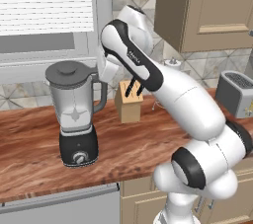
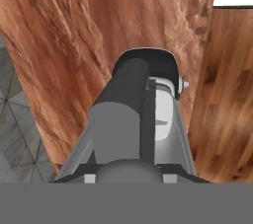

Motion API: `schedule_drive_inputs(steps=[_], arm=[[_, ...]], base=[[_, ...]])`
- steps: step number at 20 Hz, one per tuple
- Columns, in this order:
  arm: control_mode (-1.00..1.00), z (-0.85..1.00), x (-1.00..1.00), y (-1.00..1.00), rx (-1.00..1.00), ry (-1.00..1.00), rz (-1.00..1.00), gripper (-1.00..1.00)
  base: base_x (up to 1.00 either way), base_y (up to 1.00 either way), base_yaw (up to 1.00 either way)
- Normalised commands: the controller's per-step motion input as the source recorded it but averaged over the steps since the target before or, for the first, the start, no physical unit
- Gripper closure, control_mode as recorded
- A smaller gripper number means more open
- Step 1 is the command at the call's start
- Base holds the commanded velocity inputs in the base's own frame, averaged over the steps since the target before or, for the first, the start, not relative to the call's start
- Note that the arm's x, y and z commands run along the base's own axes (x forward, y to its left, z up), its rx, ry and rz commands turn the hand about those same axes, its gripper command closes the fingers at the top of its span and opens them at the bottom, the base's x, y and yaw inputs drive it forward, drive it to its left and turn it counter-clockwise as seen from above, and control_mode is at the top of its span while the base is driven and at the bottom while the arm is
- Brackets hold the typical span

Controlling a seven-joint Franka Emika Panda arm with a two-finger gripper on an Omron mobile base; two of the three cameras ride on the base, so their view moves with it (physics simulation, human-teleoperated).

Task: Close the lid blender by securely placing the lid on top.

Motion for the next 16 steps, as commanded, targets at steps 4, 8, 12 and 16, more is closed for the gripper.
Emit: schedule_drive_inputs(steps=[4,8,12,16], arm=[[-1.00,-0.01,0.10,0.02,-0.02,0.01,0.00,1.00],[-1.00,0.02,0.00,0.00,-0.04,0.00,0.00,1.00],[-1.00,0.01,0.00,0.00,-0.05,0.00,-0.04,1.00],[-1.00,0.00,0.03,0.00,-0.02,0.00,-0.06,1.00]], base=[[0.00,0.00,0.00],[0.00,0.00,0.00],[0.00,0.00,0.00],[0.00,0.00,0.00]])
